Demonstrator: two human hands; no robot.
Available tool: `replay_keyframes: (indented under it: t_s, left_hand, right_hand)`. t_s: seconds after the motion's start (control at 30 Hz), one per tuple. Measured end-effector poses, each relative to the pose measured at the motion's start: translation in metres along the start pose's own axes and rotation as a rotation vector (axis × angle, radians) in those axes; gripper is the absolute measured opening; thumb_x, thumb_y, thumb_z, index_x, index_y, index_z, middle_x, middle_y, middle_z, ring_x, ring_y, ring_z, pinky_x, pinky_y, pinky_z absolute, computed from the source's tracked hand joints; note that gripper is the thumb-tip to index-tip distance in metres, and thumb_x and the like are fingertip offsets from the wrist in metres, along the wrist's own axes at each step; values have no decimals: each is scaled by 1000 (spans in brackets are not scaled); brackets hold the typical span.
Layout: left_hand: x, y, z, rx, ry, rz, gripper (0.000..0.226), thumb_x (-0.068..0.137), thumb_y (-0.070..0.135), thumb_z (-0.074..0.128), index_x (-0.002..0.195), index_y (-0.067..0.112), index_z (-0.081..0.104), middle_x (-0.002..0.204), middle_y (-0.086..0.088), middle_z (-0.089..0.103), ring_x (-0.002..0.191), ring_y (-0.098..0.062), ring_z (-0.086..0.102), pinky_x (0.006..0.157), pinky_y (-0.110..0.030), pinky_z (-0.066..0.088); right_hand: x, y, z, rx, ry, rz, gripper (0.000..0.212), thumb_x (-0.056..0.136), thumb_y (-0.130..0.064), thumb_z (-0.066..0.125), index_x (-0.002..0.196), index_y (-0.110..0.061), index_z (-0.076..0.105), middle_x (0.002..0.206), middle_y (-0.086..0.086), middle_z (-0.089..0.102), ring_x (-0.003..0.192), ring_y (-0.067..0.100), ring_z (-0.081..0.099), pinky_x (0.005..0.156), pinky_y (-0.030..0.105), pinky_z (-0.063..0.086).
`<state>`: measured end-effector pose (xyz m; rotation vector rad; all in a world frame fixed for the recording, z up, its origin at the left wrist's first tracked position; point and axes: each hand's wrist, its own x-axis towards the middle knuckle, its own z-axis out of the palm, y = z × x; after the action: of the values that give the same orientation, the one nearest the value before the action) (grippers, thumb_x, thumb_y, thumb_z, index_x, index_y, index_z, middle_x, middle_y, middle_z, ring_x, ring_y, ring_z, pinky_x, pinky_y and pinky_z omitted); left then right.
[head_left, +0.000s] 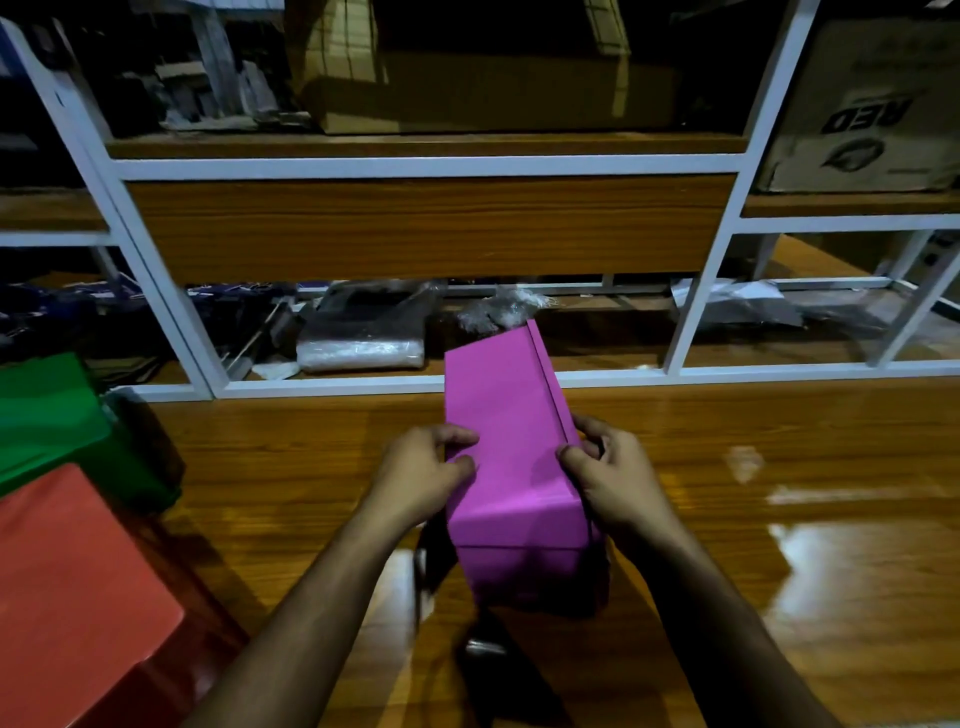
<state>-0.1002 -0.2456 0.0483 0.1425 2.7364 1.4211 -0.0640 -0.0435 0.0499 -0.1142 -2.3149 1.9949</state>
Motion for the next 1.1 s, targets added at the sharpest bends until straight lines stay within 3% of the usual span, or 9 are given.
replay_keyframes:
  t_s: [0.07,0.2,0.3,0.4,0.5,0.6,0.7,0.83,1.1]
  left_hand:
    - [0,8,1,57,-30,54,30,87,31,67,115,20,71,111,7,70,104,-9,62,82,-18,41]
    - [-1,12,8,49,-69,94,68,72,73,49,120,28,66,118,8,67,110,-9,60,98,-34,48]
    - [-2,16,13,-81,-14,27,78,61,85,51,112,27,67,108,6,71,101,-13,65,93,-40,53]
    - [1,17,11,-215,27,-43,80,54,71,68,114,18,65,103,0,69,95,-18,66,88,-39,54]
    - [3,13,7,-423,-2,-123,37,70,21,75,102,6,64,82,-5,69,76,-20,66,75,-35,54]
    - [3,5,1,-498,-12,-154,20,84,-14,55,83,4,65,55,2,67,50,-12,64,51,-22,53]
    - [3,-13,1,-513,-10,-197,22,87,-13,51,88,2,67,59,-1,71,51,-13,66,49,-25,55]
    - [1,-38,8,-512,-10,-262,25,89,-11,48,91,6,66,64,-1,72,51,-12,66,49,-25,54]
    - [-7,-58,7,-536,-13,-257,30,94,-8,46,105,10,69,94,-13,75,81,-26,72,79,-56,58]
  right_hand:
    - [-2,-3,2,1,-45,-19,48,88,8,49,130,-14,54,105,8,74,92,25,72,82,42,58]
    - [-4,-8,8,55,-120,-65,44,87,12,52,113,-24,57,88,-11,70,77,2,65,68,13,51]
    - [-5,-10,15,72,-229,-14,39,92,7,45,115,-20,63,99,-4,74,85,5,67,70,17,51]
    - [-9,-9,22,69,-308,12,35,97,1,45,125,-13,60,104,4,73,89,13,68,82,28,54]
    - [-9,-6,14,71,-218,24,33,97,-6,52,130,-12,56,110,6,71,94,17,70,89,31,55]
    - [5,7,-14,-428,46,-89,39,93,-18,61,132,-18,59,122,3,69,104,13,67,93,30,52]
    - [13,25,-39,-774,193,26,43,93,-25,60,135,-20,56,119,7,70,101,25,68,75,23,44]
    - [12,52,-44,-667,93,84,48,94,-21,57,141,-19,49,127,8,66,109,28,65,86,31,51]
    - [4,64,-37,-522,136,3,54,95,-15,55,146,-27,42,137,4,58,114,28,61,93,40,53]
